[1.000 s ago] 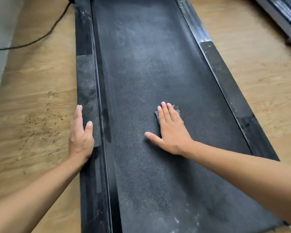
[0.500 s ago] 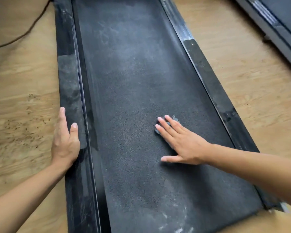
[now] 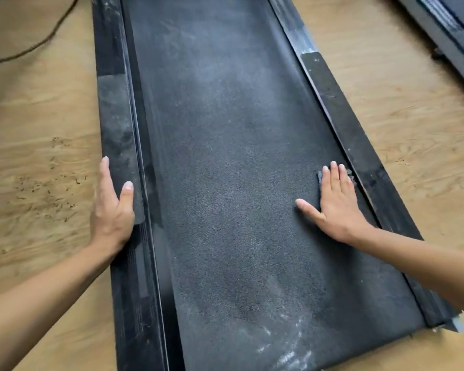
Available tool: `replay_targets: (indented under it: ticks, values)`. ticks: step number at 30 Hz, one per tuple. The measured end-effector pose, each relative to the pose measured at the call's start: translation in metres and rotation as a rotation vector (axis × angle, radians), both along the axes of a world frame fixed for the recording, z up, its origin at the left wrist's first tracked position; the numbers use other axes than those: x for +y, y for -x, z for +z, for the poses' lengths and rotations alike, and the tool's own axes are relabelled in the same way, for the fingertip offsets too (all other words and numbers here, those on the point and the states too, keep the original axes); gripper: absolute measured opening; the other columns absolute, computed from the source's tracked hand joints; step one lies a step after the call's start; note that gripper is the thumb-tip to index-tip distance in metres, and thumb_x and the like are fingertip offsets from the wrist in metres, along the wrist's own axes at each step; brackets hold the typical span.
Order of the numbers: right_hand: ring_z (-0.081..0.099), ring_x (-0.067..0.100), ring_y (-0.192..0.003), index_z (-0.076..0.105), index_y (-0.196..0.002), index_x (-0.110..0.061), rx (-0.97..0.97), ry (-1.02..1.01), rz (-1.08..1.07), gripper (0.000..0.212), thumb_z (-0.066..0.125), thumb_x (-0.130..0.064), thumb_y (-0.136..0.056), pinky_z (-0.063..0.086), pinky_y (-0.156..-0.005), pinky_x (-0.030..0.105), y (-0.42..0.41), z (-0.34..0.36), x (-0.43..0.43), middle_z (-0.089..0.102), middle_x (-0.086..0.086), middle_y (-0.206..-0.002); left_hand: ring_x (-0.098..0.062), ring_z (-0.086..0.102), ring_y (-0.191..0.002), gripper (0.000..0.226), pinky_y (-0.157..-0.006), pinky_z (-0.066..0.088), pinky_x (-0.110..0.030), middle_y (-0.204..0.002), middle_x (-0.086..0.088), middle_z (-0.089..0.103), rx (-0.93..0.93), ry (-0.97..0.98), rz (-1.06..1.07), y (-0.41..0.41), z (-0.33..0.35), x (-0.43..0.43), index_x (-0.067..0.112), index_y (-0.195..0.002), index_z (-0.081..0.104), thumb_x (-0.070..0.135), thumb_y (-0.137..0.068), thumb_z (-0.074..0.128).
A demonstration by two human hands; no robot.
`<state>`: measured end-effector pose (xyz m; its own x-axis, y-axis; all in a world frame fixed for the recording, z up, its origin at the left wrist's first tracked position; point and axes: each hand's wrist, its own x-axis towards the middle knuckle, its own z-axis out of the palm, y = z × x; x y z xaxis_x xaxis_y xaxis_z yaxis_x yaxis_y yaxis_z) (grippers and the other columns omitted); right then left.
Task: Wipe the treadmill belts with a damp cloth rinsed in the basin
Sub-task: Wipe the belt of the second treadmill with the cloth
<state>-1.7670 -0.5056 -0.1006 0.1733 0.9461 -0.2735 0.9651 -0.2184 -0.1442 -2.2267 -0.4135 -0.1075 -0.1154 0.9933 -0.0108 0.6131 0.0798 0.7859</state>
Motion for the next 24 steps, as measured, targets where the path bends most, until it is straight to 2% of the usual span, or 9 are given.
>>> replay_targets:
  ticks: [3,6,10,12,15,17,20,24]
  values:
    - [-0.025,0.024,-0.159,-0.006,-0.166,-0.007,0.032,-0.024,0.157,0.125,0.011,-0.097,-0.081,-0.014,-0.127,0.041,0.062,0.003,0.013,-0.019,0.012,-0.173,-0.006,0.015,-0.16,0.074,-0.131,0.012,-0.036,-0.175,0.008,0.016,-0.045,-0.005,0.0,0.002,-0.003,0.001,0.027,-0.169,0.01,0.044,-0.102,0.037]
    - [-0.019,0.027,-0.16,0.001,-0.166,-0.005,0.079,-0.054,0.4,0.117,0.02,-0.09,-0.089,-0.003,-0.131,0.048,0.154,0.006,0.02,-0.013,0.015,-0.174,-0.003,0.01,-0.16,0.073,-0.133,0.009,-0.037,-0.176,0.01,0.011,-0.09,-0.002,0.016,0.003,-0.002,0.0,0.026,-0.169,0.007,0.04,-0.103,0.036]
    - [-0.01,0.032,-0.161,0.009,-0.165,0.001,0.104,-0.116,0.707,0.112,0.024,-0.085,-0.094,0.005,-0.13,0.05,0.267,-0.002,0.008,-0.003,0.022,-0.173,-0.008,0.004,-0.162,0.072,-0.133,0.006,-0.038,-0.177,0.003,0.006,-0.04,-0.035,0.024,0.001,0.0,0.001,0.016,-0.169,0.004,0.031,-0.106,0.035]
    - [-0.01,0.033,-0.161,0.009,-0.164,0.002,0.067,-0.117,0.794,0.113,0.025,-0.085,-0.095,0.006,-0.13,0.049,0.286,-0.004,-0.002,-0.002,0.023,-0.173,-0.012,0.005,-0.162,0.069,-0.132,0.006,-0.037,-0.177,-0.001,0.007,-0.015,-0.045,0.024,0.0,0.0,0.0,0.013,-0.168,0.005,0.026,-0.108,0.036]
    - [-0.009,0.034,-0.161,0.01,-0.166,-0.002,0.017,-0.147,0.889,0.11,0.029,-0.084,-0.095,0.006,-0.131,0.049,0.253,-0.001,-0.004,0.0,0.02,-0.174,-0.016,0.009,-0.162,0.068,-0.132,0.009,-0.038,-0.176,-0.003,0.01,0.01,-0.06,0.034,0.0,-0.003,0.001,0.012,-0.168,0.008,0.026,-0.109,0.037]
    - [-0.012,0.034,-0.161,0.008,-0.166,-0.004,-0.015,-0.125,0.867,0.109,0.028,-0.084,-0.095,0.005,-0.131,0.049,0.206,0.003,-0.004,-0.002,0.018,-0.174,-0.014,0.009,-0.162,0.066,-0.132,0.011,-0.041,-0.176,0.001,0.01,0.045,-0.031,0.038,-0.001,-0.005,0.001,0.018,-0.169,0.008,0.029,-0.111,0.037]
    - [-0.016,0.033,-0.16,0.003,-0.166,-0.004,-0.113,-0.044,0.74,0.112,0.023,-0.088,-0.095,0.005,-0.131,0.049,0.11,0.01,-0.015,-0.008,0.017,-0.174,-0.013,0.009,-0.162,0.064,-0.131,0.013,-0.044,-0.176,0.007,0.009,0.086,0.021,0.029,0.0,-0.004,0.0,0.026,-0.168,0.006,0.032,-0.112,0.037]
    - [-0.025,0.028,-0.158,-0.009,-0.165,-0.008,-0.259,0.154,0.459,0.116,0.008,-0.094,-0.089,-0.001,-0.131,0.046,-0.027,0.028,-0.052,-0.015,0.015,-0.174,-0.019,0.01,-0.162,0.066,-0.131,0.012,-0.049,-0.177,0.001,0.009,0.128,0.022,0.008,0.0,-0.005,0.001,0.025,-0.168,0.008,0.037,-0.11,0.037]
